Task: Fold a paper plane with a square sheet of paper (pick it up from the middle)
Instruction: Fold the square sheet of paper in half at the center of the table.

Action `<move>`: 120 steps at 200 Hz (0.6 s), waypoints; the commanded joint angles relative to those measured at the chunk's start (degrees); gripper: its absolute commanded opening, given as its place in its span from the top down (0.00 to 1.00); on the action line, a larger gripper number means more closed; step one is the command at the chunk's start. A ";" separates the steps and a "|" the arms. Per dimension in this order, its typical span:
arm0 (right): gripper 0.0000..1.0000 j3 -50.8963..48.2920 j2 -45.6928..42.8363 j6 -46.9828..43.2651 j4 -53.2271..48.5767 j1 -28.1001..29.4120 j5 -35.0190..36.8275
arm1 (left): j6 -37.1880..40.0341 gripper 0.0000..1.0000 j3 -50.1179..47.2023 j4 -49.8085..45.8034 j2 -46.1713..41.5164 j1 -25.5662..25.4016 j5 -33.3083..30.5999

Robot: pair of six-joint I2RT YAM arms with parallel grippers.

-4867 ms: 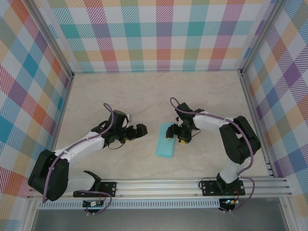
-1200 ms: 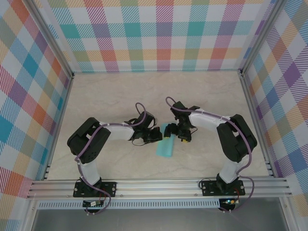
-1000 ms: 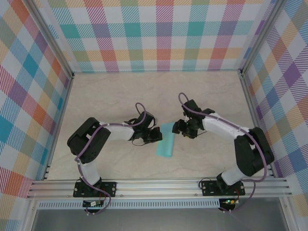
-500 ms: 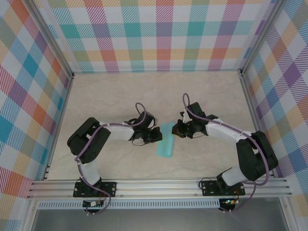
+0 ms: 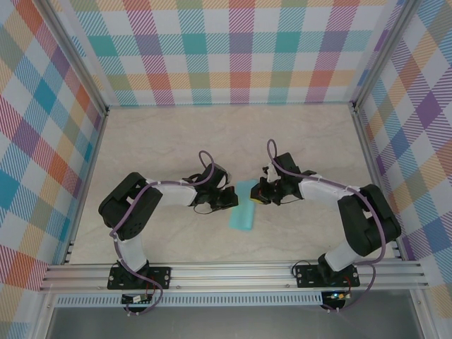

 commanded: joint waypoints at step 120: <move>0.91 -1.49 1.82 0.42 4.93 -0.31 -5.75 | 0.58 1.00 -1.08 -5.54 4.21 -0.87 -3.10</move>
